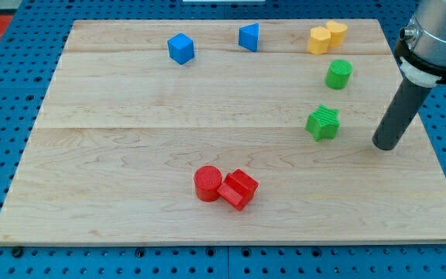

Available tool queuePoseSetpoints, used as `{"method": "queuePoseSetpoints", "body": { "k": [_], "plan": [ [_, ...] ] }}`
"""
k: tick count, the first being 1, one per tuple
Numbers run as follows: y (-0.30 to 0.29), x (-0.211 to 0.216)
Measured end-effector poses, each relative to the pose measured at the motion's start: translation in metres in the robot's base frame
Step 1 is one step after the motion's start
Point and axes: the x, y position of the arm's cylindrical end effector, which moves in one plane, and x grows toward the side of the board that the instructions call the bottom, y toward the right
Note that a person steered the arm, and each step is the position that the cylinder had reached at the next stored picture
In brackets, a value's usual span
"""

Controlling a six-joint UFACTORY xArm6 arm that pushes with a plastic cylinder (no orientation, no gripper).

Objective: Move the green star diagonally to the blue cube

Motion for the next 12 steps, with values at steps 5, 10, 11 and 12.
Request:
{"method": "queuePoseSetpoints", "body": {
  "k": [5,10,11,12],
  "plan": [
    [-0.162,-0.04],
    [-0.052,-0.04],
    [-0.054,-0.021],
    [-0.109,-0.015]
  ]
}}
